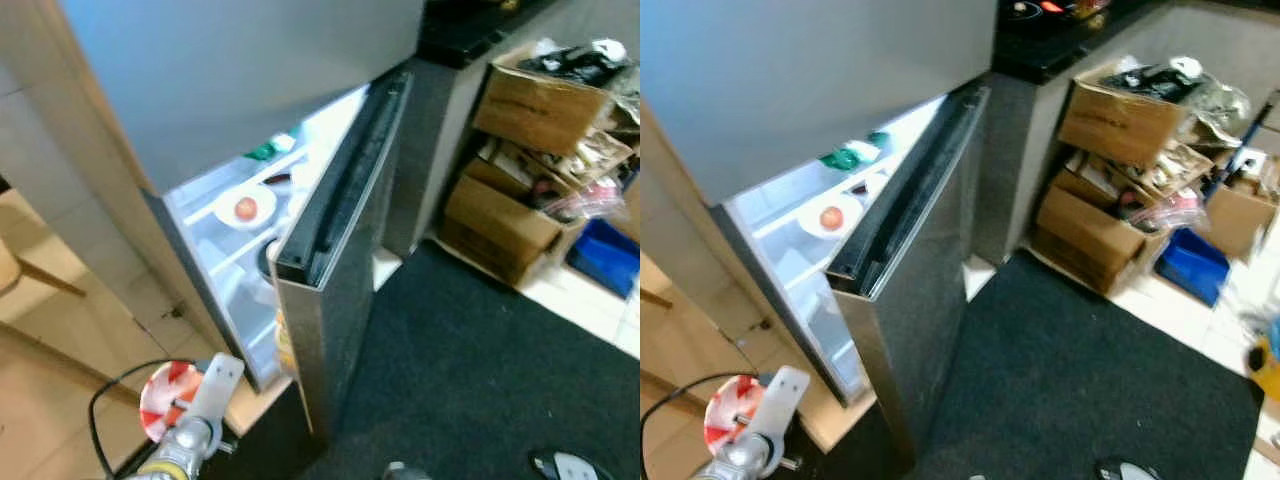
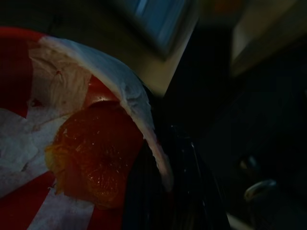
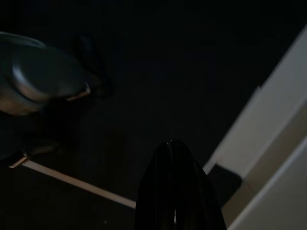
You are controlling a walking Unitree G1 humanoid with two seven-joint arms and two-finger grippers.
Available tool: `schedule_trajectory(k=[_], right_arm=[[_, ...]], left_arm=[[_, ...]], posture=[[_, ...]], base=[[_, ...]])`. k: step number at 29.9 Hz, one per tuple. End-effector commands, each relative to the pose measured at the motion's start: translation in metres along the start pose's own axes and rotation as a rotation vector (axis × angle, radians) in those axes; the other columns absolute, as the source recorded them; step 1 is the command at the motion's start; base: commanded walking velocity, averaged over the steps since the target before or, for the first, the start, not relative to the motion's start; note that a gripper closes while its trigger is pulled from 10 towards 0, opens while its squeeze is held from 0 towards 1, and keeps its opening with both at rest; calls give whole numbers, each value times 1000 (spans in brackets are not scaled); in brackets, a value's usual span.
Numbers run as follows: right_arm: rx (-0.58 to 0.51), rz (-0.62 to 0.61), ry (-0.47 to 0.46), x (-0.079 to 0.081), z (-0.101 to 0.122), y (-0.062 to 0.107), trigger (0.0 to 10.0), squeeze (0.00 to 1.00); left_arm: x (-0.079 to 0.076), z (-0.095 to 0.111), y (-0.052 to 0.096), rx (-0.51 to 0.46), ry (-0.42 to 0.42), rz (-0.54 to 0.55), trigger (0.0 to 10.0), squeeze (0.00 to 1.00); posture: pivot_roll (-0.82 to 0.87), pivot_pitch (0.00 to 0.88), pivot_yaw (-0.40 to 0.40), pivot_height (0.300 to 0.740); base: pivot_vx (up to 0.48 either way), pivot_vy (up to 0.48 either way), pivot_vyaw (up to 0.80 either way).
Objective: Restocking fridge
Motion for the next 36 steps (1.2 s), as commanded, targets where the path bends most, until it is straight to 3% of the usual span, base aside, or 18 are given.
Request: schedule_trajectory(k=[1, 12, 17, 19, 21, 26, 30, 31, 36], right_arm=[[-1, 2, -1, 2, 0, 0, 10000, 0], [-4, 11, -3, 5, 0, -1, 10000, 0], [0, 12, 0, 6, -3, -1, 10000, 0], [2, 12, 3, 6, -3, -1, 10000, 0], [2, 12, 3, 6, -3, -1, 10000, 0], [1, 10, 9, 7, -3, -2, 10000, 0], [-1, 10, 9, 8, -3, -2, 10000, 0], [-1, 10, 11, 8, -3, -2, 10000, 0], [1, 10, 13, 8, -4, -2, 10000, 0]], left_arm=[[-2, -1, 0, 0, 5, 6, 10000, 0], [-4, 2, 0, -3, 9, 10, 10000, 0], [-6, 5, -1, -16, 71, 8, 10000, 0], [-17, 21, -2, -78, 114, -51, 10000, 0], [-17, 21, -2, -78, 114, -51, 10000, 0], [-39, 58, -2, -204, 38, -162, 10000, 0], [-47, 69, -1, -236, 54, -208, 10000, 0], [-58, 78, 1, -274, 58, -266, 10000, 0], [-66, 84, 3, -300, 49, -300, 10000, 0]], posture=[[-48, 67, 22, 740], [-49, 67, 25, 740], [-49, 67, 25, 740], [-49, 67, 25, 740], [-49, 67, 25, 740], [-49, 67, 25, 740], [-49, 67, 25, 740], [-51, 68, 27, 740], [-51, 68, 26, 740]], base=[[0, 0, -800], [0, 0, -145], [0, 0, 0], [0, 0, 0], [0, 0, 0], [0, 0, 0], [0, 0, 0], [0, 0, 0], [0, 0, 0]])
Point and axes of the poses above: a point about 5 cm out from each wrist's last joint towards the gripper, its own y axis pointing back from the gripper into the wrist, its own z axis along the axis of the wrist's last joint, x = y × z, the point moved 4 cm from there along -y, pointing out of the wrist towards the gripper, and after that the axes turned 15 degrees about -y, right-handed, at the moved point
